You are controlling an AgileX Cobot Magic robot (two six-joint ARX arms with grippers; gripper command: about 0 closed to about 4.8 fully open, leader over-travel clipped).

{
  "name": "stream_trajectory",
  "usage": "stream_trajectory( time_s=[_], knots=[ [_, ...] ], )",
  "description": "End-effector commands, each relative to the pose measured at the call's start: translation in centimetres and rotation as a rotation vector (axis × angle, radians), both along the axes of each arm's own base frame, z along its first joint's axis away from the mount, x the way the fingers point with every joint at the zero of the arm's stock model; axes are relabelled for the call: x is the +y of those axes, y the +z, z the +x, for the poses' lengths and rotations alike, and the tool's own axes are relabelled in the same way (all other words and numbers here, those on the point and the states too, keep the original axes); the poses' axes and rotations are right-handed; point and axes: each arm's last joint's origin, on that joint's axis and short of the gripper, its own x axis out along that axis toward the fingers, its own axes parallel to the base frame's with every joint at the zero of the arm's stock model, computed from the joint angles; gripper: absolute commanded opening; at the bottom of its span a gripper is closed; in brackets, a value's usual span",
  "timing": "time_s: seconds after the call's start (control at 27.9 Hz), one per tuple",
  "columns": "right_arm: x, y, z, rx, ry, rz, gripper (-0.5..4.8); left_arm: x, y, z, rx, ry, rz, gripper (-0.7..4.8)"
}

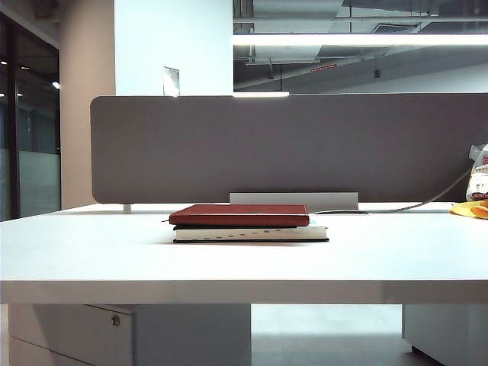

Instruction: Pick up the red book and place it on top of the black book.

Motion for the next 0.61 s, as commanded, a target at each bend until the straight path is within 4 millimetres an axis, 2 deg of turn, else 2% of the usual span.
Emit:
stream_trajectory(
  time_s=[0.04, 0.21, 0.36, 0.61],
  knots=[
    [0.0, 0.1, 0.0, -0.013, 0.004, 0.001, 0.04, 0.3, -0.7, 0.2, 0.024, 0.007, 0.013, -0.05],
    [0.0, 0.1, 0.0, -0.014, 0.004, 0.001, 0.04, 0.6, -2.4, 0.8, 0.048, -0.018, -0.004, -0.05],
    [0.0, 0.1, 0.0, -0.014, 0.004, 0.001, 0.04, 0.5, -3.4, 1.4, 0.000, -0.066, 0.006, -0.05],
    [0.0, 0.1, 0.0, -0.014, 0.004, 0.001, 0.04, 0.4, -4.1, 1.7, -0.031, -0.110, 0.047, -0.05]
  ],
)
